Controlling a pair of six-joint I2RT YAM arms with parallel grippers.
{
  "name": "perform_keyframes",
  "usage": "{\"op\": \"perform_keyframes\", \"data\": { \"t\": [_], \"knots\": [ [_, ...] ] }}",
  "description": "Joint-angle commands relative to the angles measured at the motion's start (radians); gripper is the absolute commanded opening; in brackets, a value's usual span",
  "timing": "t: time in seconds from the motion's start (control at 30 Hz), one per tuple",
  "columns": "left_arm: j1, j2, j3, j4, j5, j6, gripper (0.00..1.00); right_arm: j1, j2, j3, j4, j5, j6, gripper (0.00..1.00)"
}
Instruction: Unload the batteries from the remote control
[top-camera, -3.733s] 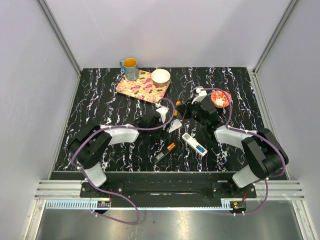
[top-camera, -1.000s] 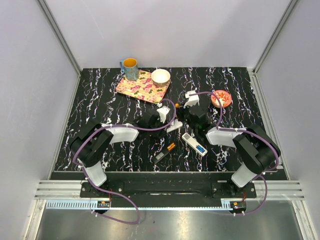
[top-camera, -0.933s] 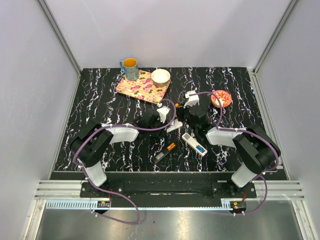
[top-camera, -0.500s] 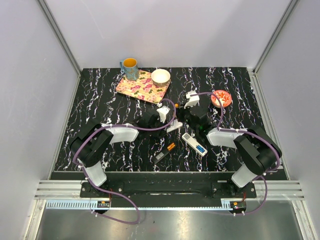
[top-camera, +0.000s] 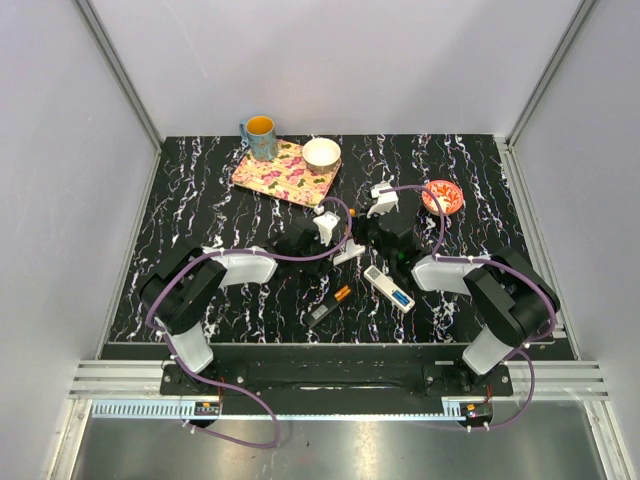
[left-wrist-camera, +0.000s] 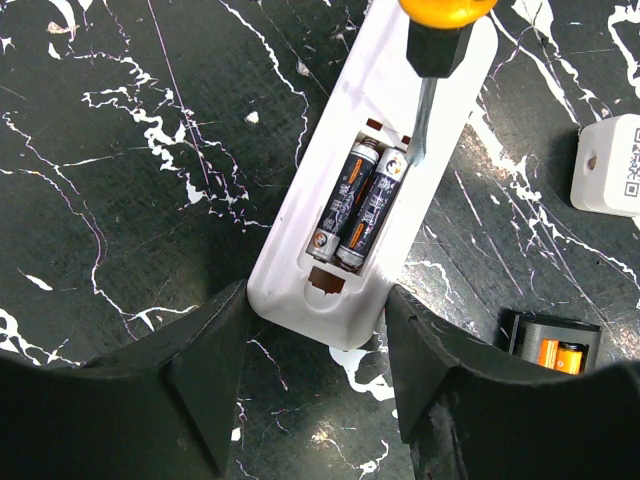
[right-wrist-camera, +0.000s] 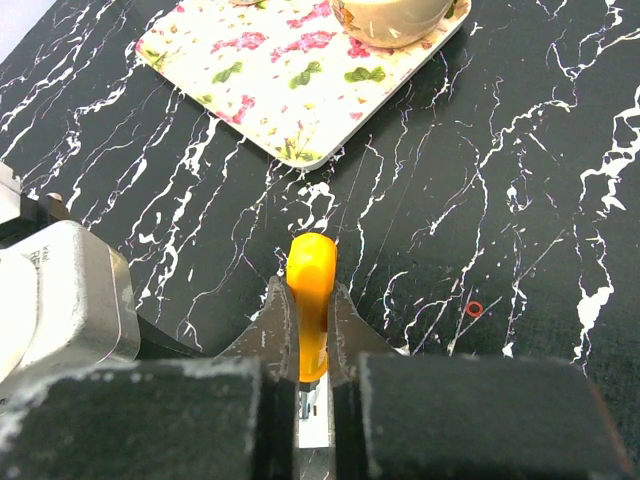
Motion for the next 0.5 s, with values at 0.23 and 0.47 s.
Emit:
{"op": "perform_keyframes", "data": {
  "t": [0.23, 0.47],
  "knots": [
    [-0.004, 0.044, -0.033, -0.042, 0.061, -0.028, 0.38, 0.006, 0.005, 0.0, 0.075, 0.057, -0.012, 0.0],
    [-0.004, 0.042, -0.034, -0.043, 0.061, -0.028, 0.38, 0.006, 0.015, -0.009, 0.123, 0.046, -0.011, 0.0]
  ]
}}
